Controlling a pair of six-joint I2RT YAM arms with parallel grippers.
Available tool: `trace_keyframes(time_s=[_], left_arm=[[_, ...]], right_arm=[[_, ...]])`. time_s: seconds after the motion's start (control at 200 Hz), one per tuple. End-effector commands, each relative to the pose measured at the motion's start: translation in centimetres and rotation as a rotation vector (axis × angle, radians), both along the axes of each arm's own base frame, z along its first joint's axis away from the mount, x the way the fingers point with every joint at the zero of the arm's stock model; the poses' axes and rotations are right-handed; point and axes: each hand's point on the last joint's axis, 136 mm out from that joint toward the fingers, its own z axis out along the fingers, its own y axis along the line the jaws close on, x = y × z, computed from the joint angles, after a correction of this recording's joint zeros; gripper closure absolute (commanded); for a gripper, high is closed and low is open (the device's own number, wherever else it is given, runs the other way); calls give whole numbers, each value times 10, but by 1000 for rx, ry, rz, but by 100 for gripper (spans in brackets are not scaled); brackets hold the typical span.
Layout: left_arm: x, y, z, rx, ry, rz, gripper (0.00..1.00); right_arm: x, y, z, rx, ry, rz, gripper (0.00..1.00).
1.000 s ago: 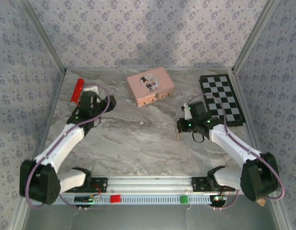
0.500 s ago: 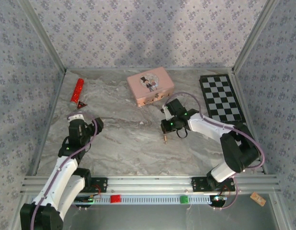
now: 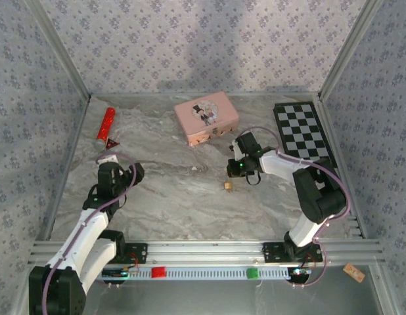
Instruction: Unlock the padlock with the key
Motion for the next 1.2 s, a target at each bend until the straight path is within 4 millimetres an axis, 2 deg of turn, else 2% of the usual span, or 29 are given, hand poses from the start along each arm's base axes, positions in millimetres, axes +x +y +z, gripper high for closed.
trace_keyframes(time_s=[0.0, 0.17, 0.36, 0.45, 0.635, 0.725, 0.745, 0.765, 0.775, 0.805, 0.905, 0.969, 1.084, 1.199], left_arm=[[6, -1, 8, -19, -35, 1, 18], [7, -1, 9, -20, -37, 1, 17], [10, -2, 10, -14, -31, -4, 17], [10, -1, 10, -9, -22, -5, 16], [10, -2, 12, 3, -16, -13, 16], [11, 0, 17, 27, -19, -18, 16], [12, 1, 18, 36, -20, -16, 10], [12, 3, 21, 46, -22, -12, 4], [12, 4, 21, 53, -20, -8, 1], [14, 7, 26, 66, -26, 4, 0], [19, 14, 45, 99, -71, 38, 0], [23, 17, 59, 113, -107, 53, 0], [30, 26, 81, 144, -161, 95, 0], [33, 37, 87, 189, -166, 153, 0]], right_arm=[[-2, -8, -16, 0, 49, -33, 100], [1, -15, -21, -13, 57, -62, 100], [3, -23, -15, -35, 28, -82, 72], [3, -28, -7, -53, 2, -91, 65], [4, -42, 24, -86, -99, -93, 57], [5, -51, 51, -110, -188, -100, 53], [5, -54, 58, -117, -210, -104, 52], [6, -58, 64, -129, -233, -112, 48], [6, -60, 68, -133, -245, -115, 43], [7, -65, 78, -147, -281, -129, 37], [9, -85, 113, -176, -402, -202, 32], [8, -104, 128, -228, -449, -262, 30], [7, -152, 151, -368, -522, -403, 25], [-2, -200, 167, -483, -603, -594, 18]])
